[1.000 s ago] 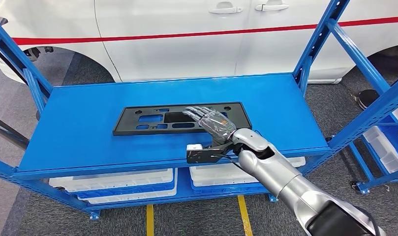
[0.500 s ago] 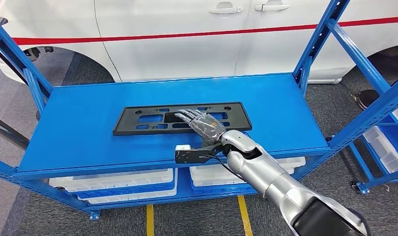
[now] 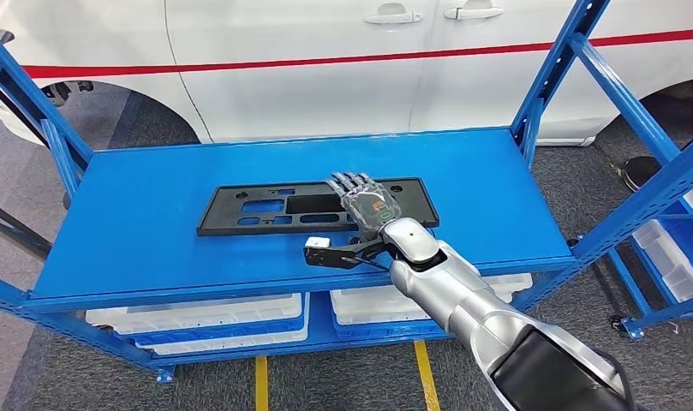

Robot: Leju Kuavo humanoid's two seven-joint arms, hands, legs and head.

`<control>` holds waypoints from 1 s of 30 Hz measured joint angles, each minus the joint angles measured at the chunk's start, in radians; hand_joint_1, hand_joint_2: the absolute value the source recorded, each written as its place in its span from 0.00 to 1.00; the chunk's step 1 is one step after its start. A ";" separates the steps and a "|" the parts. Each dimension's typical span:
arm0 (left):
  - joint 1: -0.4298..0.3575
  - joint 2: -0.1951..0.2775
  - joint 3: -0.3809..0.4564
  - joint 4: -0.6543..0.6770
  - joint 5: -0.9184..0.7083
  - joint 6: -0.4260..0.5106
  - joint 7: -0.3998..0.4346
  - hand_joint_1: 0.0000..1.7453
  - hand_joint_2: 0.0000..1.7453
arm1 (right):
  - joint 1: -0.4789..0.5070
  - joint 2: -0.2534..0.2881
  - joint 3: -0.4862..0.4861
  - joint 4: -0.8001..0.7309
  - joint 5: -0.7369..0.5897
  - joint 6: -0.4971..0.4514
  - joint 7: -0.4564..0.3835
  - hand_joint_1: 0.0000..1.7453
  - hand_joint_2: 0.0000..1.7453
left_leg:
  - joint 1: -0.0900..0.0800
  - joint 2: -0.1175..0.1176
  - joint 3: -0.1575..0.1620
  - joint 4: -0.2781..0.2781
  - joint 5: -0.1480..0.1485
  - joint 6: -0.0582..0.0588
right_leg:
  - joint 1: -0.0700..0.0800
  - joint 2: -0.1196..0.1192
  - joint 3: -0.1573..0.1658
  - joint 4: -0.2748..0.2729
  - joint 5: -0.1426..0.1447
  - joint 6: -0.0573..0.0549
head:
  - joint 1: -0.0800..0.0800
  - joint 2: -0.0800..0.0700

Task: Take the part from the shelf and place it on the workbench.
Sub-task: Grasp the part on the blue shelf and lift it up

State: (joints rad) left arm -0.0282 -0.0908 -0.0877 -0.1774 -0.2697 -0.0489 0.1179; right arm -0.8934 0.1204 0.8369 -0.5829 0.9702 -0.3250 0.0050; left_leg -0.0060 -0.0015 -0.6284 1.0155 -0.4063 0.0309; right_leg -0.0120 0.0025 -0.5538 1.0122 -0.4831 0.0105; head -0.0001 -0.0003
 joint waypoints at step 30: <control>0.001 -0.002 0.011 0.000 0.029 -0.015 -0.071 0.00 1.00 | -0.038 -0.022 -0.023 0.186 0.086 -0.003 0.064 0.97 1.00 | 0.000 0.000 0.007 0.000 0.000 0.000 | -0.001 0.000 0.005 -0.001 -0.001 0.000 | 0.000 0.000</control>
State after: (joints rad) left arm -0.0275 -0.0931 -0.0763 -0.1774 -0.2407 -0.0642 0.0468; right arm -0.9318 0.0979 0.8135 -0.3971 1.0566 -0.3284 0.0693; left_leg -0.0062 -0.0016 -0.6211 1.0156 -0.4066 0.0308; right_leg -0.0126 0.0024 -0.5483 1.0116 -0.4842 0.0108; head -0.0002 0.0000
